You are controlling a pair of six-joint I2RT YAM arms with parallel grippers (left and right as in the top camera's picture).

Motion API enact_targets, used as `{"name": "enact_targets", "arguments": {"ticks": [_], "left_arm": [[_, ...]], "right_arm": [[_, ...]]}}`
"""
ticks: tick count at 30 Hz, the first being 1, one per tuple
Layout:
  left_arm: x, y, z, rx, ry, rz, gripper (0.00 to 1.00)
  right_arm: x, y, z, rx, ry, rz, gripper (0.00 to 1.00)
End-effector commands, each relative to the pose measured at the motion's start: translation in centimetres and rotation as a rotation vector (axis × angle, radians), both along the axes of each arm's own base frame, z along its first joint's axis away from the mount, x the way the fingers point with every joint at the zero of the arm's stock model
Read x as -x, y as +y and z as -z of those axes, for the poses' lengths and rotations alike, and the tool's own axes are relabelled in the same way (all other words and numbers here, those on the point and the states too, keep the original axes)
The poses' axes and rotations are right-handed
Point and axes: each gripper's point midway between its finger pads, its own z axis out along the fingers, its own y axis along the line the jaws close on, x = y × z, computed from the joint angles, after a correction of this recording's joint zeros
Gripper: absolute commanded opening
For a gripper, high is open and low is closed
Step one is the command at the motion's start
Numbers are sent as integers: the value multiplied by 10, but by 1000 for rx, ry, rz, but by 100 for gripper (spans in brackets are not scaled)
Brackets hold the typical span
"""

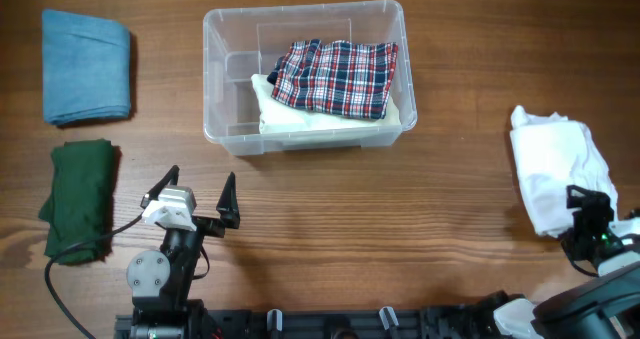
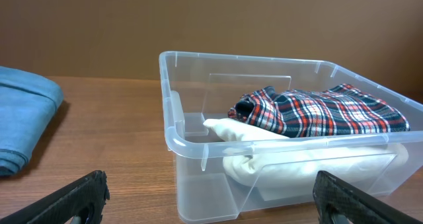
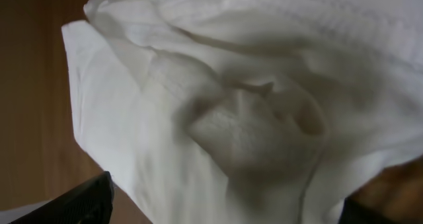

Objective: Pack container
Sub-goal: 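Lower the right gripper and grasp the white garment's edge, then lift the white garment and carry it up toward the bin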

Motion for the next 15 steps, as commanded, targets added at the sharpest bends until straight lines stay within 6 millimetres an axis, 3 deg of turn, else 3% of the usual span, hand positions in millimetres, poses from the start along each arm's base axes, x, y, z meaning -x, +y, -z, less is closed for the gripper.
{"name": "enact_targets", "arguments": {"ticks": [1, 15], "left_arm": [[0, 0, 2, 5, 4, -3, 100], [0, 0, 2, 5, 4, -3, 100]], "right_arm": [[2, 33, 31, -118, 71, -8, 86], [-21, 29, 18, -20, -2, -85, 46]]}}
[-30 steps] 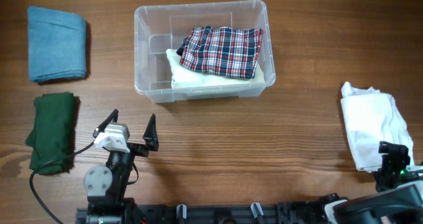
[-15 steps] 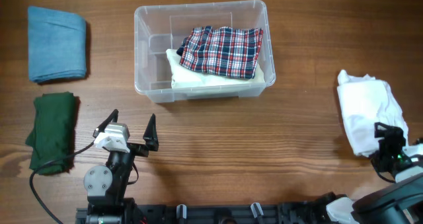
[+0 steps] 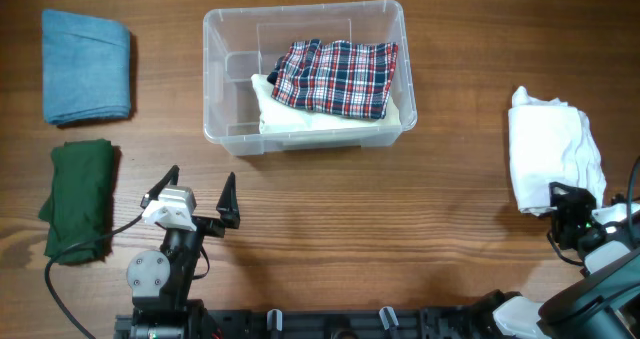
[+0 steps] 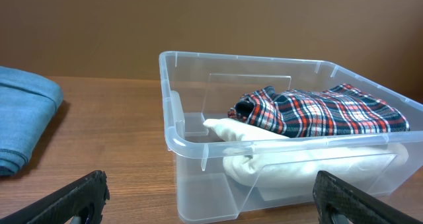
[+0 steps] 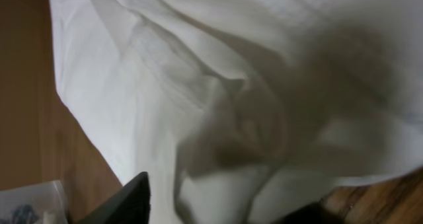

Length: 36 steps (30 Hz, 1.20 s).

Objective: Pack container
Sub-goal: 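Lift the white garment and carry it up toward the bin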

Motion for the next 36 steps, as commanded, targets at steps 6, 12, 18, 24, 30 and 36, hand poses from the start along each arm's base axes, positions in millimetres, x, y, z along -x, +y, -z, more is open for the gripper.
{"name": "enact_targets", "arguments": {"ticks": [6, 12, 18, 24, 30, 36], "left_arm": [[0, 0, 2, 5, 4, -3, 100], [0, 0, 3, 5, 5, -3, 100], [0, 0, 3, 5, 4, -3, 100], [0, 0, 3, 5, 5, -3, 100], [0, 0, 3, 5, 5, -3, 100], [0, 0, 3, 5, 5, -3, 100]], "right_arm": [[-8, 6, -2, 16, -53, -60, 31], [-19, 2, -17, 30, -114, -89, 11], [-33, -2, -38, 30, -183, -130, 4], [-41, -3, -55, 67, -181, -214, 4], [-56, -1, -91, 159, -113, -361, 4], [-76, 6, -129, 228, -46, -467, 4]]}}
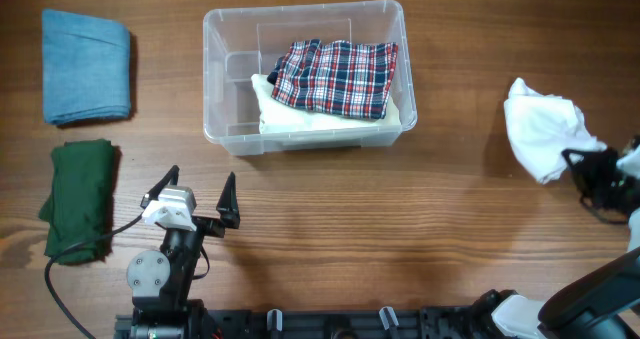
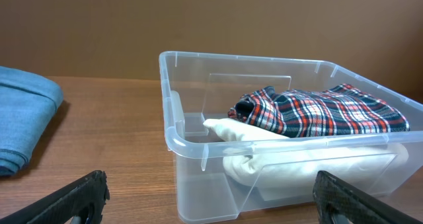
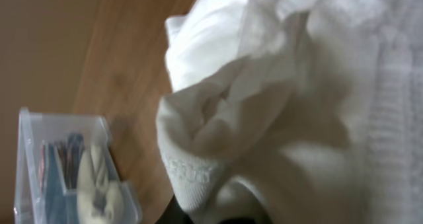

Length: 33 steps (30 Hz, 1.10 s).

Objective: Pack container
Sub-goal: 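Lift the white garment and carry it up toward the bin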

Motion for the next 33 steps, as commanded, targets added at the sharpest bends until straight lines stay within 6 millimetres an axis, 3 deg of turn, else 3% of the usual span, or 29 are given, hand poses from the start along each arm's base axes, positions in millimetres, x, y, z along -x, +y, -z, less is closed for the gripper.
{"name": "enact_targets", "arguments": {"ticks": [1, 9, 22, 28, 30, 33], "left_arm": [[0, 0, 3, 5, 5, -3, 100], [0, 0, 3, 5, 5, -4, 100], [0, 0, 3, 5, 5, -4, 100], [0, 0, 3, 5, 5, -4, 100], [0, 0, 3, 5, 5, -4, 100], [0, 0, 3, 5, 5, -3, 100]], "right_arm": [[-20, -1, -41, 158, -22, -101, 4], [-45, 34, -95, 240, -37, -279, 4], [-63, 89, -191, 492, -60, -484, 4], [-77, 136, -229, 560, -181, -606, 4], [-84, 168, -247, 606, -263, -695, 4], [-88, 198, -262, 639, -344, -766, 4]]}}
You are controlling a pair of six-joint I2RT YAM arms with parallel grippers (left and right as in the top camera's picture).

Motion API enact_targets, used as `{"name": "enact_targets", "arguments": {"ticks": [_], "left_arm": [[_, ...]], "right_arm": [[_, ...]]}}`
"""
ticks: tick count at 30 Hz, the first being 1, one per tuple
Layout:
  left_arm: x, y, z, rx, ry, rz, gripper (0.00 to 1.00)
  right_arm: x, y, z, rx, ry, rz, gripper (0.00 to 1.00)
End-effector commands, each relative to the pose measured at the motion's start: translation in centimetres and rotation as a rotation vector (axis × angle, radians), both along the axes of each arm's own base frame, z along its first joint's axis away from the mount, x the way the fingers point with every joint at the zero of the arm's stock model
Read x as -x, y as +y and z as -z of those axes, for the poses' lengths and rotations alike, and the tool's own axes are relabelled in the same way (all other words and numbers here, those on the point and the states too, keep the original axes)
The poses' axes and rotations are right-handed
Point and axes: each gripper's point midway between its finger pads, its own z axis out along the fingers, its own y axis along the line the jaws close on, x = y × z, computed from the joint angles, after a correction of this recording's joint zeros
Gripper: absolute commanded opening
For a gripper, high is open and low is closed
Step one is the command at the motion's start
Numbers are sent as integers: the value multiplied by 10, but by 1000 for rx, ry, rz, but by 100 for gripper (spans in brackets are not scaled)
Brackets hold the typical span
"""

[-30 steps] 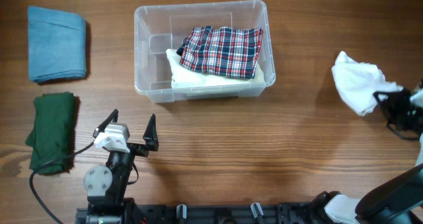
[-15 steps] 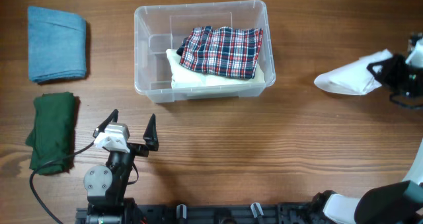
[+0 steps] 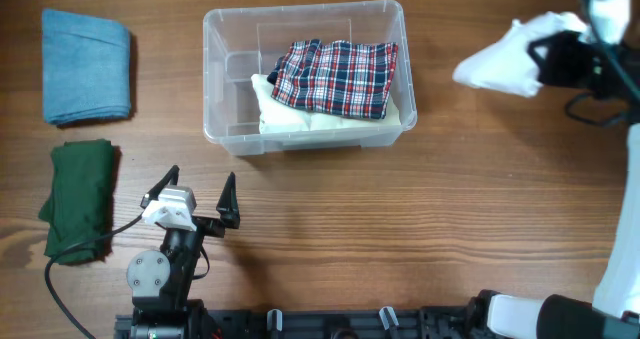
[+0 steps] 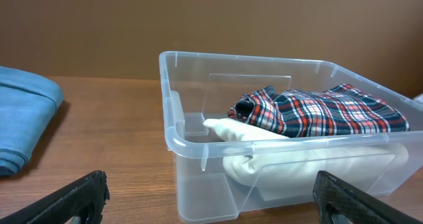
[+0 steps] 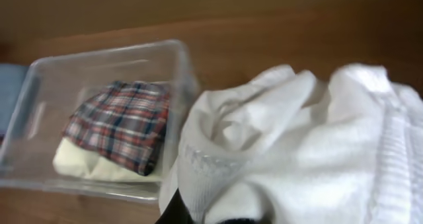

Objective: Pack container
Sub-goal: 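Lift the white garment and carry it up toward the bin, then lower the white garment into the bin over the plaid shirt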

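Observation:
A clear plastic container (image 3: 214, 71) at the table's far middle holds a plaid cloth (image 3: 335, 77) lying on a cream cloth (image 3: 290, 121). My right gripper (image 3: 542, 59) is shut on a bunched white cloth (image 3: 498, 67), held up just right of the container. In the right wrist view the white cloth (image 5: 317, 145) fills the foreground and hides most of the fingers, with the container (image 5: 39, 72) and plaid cloth (image 5: 122, 121) beyond. My left gripper (image 3: 200, 201) rests open at the front left, facing the container (image 4: 192, 145).
A folded blue cloth (image 3: 87, 66) lies at the far left and also shows in the left wrist view as the blue cloth (image 4: 23, 118). A folded green cloth (image 3: 80, 199) lies in front of it, beside the left arm's base and cable.
My right gripper, still shut on the white cloth, has gone from the table's right edge to farther back and to the left, close to the container's right side. The left arm has not moved.
The white cloth lay on the table at the right with my right gripper open at its near edge. The gripper then pressed into the cloth. Later the cloth was bunched and raised in the shut gripper, and now it hangs beside the container.

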Motion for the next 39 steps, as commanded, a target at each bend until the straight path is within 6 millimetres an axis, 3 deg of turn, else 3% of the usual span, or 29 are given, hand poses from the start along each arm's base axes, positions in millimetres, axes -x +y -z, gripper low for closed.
{"name": "enact_targets", "arguments": {"ticks": [1, 9, 14, 18, 23, 32, 39], "left_arm": [[0, 0, 3, 5, 5, -3, 100], [0, 0, 3, 5, 5, -4, 100], [0, 0, 2, 5, 4, -4, 100], [0, 0, 3, 5, 5, -4, 100], [0, 0, 3, 5, 5, -4, 100], [0, 0, 3, 5, 5, -3, 100], [0, 0, 3, 5, 5, -3, 100]], "right_arm": [[-3, 47, -44, 51, -160, -155, 4], [-10, 144, -88, 41, -391, -394, 4], [5, 212, -99, -15, -472, -591, 4], [11, 257, -89, -31, -482, -704, 4], [11, 305, -46, -82, -397, -869, 4], [2, 335, -3, -154, -340, -1011, 4], [2, 332, 6, -138, -330, -1037, 4]]}}
